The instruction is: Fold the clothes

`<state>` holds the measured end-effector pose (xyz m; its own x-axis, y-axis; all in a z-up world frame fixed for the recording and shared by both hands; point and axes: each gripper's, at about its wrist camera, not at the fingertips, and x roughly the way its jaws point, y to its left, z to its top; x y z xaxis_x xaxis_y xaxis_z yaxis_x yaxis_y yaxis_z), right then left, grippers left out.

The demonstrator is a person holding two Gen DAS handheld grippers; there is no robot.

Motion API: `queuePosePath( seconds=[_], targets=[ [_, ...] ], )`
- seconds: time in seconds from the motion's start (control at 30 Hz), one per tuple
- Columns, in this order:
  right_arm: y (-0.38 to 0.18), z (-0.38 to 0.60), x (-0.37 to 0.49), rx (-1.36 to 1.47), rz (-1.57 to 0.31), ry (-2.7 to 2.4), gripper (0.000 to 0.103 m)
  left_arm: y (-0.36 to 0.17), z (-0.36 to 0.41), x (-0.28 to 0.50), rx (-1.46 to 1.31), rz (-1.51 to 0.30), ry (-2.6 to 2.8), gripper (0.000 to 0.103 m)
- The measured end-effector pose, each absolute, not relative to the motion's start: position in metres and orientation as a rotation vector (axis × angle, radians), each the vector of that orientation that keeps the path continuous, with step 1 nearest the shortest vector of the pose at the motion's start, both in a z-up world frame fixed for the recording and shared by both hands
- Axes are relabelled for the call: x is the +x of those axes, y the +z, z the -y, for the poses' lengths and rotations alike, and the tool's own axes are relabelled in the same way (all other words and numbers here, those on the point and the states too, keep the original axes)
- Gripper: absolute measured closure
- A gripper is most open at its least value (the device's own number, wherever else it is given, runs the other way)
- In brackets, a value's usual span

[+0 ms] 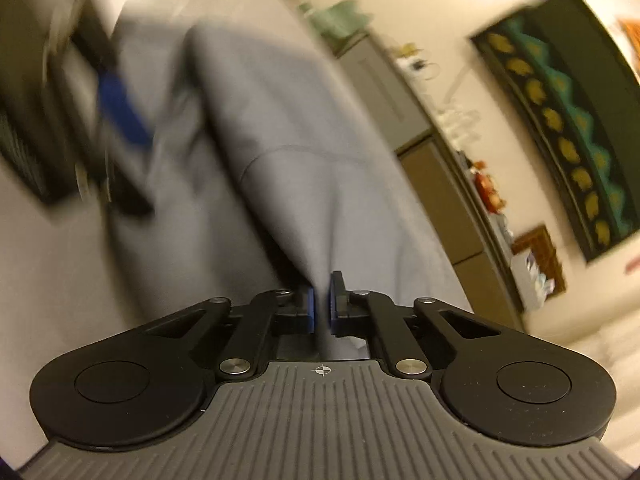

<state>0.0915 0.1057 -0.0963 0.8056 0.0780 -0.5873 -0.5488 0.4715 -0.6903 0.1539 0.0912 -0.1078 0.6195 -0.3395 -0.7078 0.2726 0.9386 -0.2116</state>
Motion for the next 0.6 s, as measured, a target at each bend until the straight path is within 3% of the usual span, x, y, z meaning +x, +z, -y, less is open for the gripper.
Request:
queuePosePath(
  seconds=[0.17,0.33,0.5,0.6],
  targets=[
    [-0.081,-0.092,0.047,-0.944,-0.507,0.429,0.101,-0.108,-0.09,0.152,-0.094,-0.834,-0.344,0.051],
    [-0.128,-0.079,0.032,-1.027,-0.494,0.362,0.1,-0.092,-0.116,0.133,-0.124,-0.837,-0.355,0.058],
    [-0.14,-0.077,0.022,-1.098,-0.457,0.36,0.099,-0.052,-0.174,0.097,-0.298,-0.656,-0.252,0.058],
    [-0.146,-0.076,0.016,-1.14,-0.435,0.36,0.092,-0.043,-0.156,0.096,-0.284,-0.598,-0.357,0.057]
  ],
)
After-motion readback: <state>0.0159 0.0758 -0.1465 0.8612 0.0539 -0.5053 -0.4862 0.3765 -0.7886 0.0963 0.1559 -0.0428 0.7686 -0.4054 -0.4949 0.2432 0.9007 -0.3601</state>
